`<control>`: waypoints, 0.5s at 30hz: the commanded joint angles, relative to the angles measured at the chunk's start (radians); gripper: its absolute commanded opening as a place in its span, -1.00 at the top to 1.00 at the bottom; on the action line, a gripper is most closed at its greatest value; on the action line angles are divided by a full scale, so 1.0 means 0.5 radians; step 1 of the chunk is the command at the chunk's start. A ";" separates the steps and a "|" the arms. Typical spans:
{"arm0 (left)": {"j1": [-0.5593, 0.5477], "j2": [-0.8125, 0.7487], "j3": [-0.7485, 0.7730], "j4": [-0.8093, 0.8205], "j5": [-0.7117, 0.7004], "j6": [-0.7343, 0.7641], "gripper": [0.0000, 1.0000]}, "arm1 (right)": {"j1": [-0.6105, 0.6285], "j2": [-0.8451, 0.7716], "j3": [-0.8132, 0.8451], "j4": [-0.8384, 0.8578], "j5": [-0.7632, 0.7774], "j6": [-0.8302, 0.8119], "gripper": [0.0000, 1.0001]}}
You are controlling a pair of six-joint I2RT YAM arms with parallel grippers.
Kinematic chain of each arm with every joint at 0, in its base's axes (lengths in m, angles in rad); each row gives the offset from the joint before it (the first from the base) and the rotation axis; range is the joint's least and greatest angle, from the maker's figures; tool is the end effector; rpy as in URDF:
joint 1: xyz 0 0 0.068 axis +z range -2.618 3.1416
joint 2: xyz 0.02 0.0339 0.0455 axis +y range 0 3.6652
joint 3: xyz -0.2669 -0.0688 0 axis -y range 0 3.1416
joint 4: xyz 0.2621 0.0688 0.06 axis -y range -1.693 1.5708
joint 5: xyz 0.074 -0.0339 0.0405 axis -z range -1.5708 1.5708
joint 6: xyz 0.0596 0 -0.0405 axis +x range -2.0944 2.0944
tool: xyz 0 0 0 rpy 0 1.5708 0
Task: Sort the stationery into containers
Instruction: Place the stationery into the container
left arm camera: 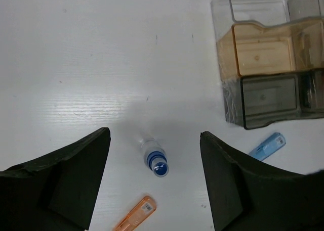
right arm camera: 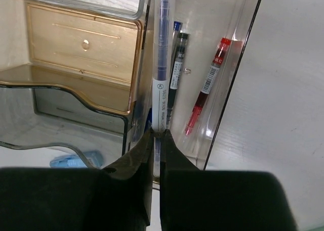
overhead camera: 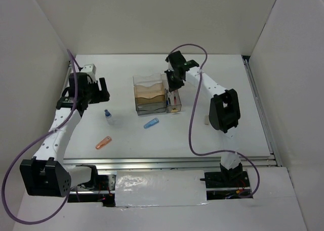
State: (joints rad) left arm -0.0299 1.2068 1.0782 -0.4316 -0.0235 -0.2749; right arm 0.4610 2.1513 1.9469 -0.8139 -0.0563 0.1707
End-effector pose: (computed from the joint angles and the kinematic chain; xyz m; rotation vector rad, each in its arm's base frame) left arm 0.3057 -0.0077 0.3178 -0.2746 2.1170 -0.1545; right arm 0.4510 0.2278 0.2286 -0.3993 2.5869 0.3005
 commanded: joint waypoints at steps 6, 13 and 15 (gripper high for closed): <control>0.464 -0.284 -0.484 0.405 1.101 0.733 -0.65 | 0.047 0.042 -0.022 -0.069 0.045 0.011 0.42; 0.949 -0.160 -0.678 0.331 1.893 1.487 -0.62 | 0.054 0.075 -0.025 -0.115 0.039 0.024 0.30; 1.090 -0.043 -0.650 0.198 2.251 1.833 -0.60 | 0.051 0.057 -0.010 -0.136 0.039 0.027 0.30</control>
State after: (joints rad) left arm 0.4454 1.1217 0.7319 -0.2932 0.7544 0.3435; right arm 0.4782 2.1796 1.9366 -0.8391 -0.0406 0.1749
